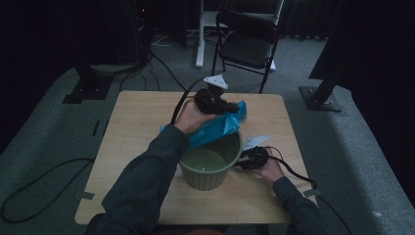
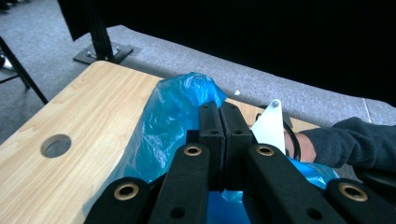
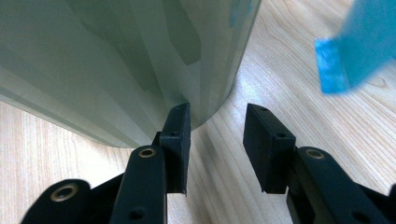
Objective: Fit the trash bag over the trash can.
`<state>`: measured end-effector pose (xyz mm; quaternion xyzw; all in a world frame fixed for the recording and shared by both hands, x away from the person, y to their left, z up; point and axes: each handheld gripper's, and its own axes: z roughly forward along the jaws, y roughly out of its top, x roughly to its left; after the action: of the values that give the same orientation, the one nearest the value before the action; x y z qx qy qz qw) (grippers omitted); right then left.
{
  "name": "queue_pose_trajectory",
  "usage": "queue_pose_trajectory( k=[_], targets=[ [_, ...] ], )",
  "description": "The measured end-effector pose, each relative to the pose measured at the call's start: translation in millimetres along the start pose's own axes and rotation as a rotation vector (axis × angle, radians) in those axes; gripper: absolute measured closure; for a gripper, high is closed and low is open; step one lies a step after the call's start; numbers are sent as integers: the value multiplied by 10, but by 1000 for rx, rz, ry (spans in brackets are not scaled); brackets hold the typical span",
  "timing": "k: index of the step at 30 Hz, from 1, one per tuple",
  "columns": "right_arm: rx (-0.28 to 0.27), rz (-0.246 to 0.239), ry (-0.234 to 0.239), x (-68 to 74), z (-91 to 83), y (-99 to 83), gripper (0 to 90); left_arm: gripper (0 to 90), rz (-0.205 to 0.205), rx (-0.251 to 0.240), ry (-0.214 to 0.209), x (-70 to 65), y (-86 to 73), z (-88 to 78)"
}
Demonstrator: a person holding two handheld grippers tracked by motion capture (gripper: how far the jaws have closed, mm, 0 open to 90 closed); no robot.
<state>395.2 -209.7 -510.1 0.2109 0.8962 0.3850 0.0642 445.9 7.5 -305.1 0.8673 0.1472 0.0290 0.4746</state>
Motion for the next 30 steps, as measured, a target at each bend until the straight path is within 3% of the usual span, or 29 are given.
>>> queue_pose_trajectory(
  k=[3,21,30],
  targets=[
    [6,-1,1,3,4,-1,610,895,14,30,-10,-36,81,99],
    [27,-17,-16,-7,1,-9,605,893,55,47,-30,-252,335,231],
    [25,1,-15,-33,-36,-48,604,893,39,17,-34,-221,330,135]
  ],
)
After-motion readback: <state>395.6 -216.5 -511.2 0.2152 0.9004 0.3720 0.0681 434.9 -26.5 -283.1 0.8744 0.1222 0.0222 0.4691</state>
